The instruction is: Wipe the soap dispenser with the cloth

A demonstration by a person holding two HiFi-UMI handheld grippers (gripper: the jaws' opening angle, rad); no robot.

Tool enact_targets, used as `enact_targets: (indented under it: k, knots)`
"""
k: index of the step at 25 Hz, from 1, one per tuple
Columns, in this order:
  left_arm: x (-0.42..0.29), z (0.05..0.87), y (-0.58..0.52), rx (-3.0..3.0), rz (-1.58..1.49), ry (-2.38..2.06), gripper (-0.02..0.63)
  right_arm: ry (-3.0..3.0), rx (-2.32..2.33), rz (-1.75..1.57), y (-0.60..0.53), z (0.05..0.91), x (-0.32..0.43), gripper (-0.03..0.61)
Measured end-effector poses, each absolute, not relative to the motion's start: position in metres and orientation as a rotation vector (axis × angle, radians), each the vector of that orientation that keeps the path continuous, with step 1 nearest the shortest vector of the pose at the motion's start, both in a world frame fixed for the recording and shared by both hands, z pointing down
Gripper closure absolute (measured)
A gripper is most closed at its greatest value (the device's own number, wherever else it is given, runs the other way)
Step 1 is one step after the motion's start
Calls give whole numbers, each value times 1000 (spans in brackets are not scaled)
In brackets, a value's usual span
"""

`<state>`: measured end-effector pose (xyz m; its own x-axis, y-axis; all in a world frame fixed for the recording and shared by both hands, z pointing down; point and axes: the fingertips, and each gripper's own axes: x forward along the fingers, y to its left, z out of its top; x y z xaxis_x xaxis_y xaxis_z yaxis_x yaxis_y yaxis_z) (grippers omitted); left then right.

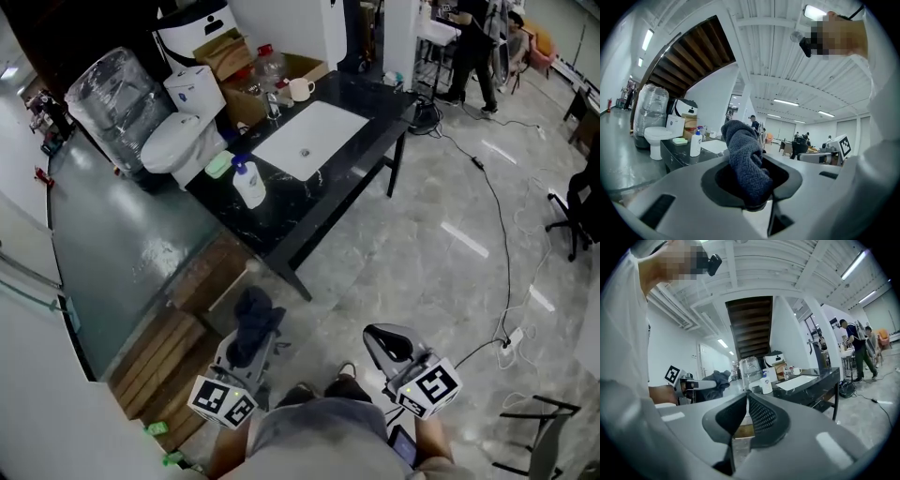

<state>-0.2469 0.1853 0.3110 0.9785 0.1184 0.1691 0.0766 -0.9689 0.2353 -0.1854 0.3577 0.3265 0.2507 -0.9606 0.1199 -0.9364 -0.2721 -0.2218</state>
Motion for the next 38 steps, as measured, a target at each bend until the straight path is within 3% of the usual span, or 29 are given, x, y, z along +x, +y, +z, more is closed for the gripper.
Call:
enact_targets:
  k: [17, 38]
  knots:
    - [-144, 331, 241, 2834, 274, 412, 506, 1705, -2482, -461, 411, 347, -126, 577]
    - [2, 335, 150, 2793, 244, 263, 506, 2029, -2364, -427, 283, 329, 31, 577]
